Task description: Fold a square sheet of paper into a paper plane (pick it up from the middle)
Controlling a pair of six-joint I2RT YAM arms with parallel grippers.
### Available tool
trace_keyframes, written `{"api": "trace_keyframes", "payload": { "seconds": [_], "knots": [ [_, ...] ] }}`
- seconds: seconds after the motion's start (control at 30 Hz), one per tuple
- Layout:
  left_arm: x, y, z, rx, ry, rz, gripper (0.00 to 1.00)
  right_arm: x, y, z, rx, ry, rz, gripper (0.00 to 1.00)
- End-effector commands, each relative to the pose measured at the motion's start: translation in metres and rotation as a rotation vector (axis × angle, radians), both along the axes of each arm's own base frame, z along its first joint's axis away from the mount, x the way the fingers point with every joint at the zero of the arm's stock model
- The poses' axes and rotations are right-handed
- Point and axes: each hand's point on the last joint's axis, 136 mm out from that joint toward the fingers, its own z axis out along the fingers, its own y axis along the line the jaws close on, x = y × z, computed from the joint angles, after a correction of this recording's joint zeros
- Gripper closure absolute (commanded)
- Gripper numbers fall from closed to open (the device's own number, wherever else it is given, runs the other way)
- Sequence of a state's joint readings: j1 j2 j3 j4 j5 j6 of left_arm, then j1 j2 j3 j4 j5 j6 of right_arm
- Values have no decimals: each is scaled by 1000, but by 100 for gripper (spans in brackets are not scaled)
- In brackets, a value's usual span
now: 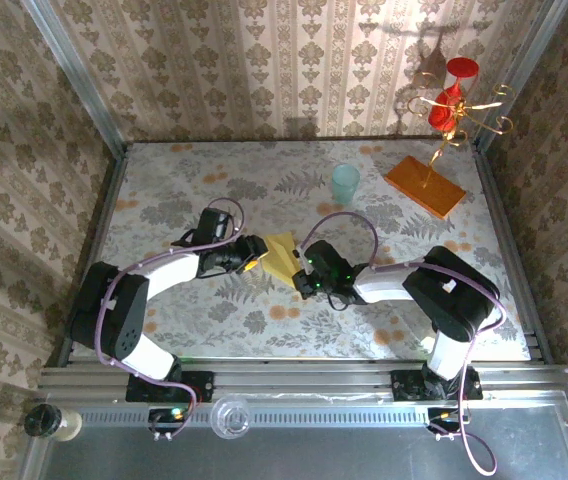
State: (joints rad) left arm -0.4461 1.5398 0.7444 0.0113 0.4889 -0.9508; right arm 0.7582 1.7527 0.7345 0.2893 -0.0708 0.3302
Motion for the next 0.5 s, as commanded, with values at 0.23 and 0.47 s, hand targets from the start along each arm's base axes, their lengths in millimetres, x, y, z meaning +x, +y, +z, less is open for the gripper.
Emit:
{"api": "trace_keyframes", "payload": {
  "seconds": [0.23,0.47],
  "knots": [
    [2,-47,-12,-92,-38,-136,45,-33,-19,-30,-1,178,11,87],
    [4,-51,-23,-103,-15,-134,43,-31,-19,-28,6,176,4,87]
  ]
}}
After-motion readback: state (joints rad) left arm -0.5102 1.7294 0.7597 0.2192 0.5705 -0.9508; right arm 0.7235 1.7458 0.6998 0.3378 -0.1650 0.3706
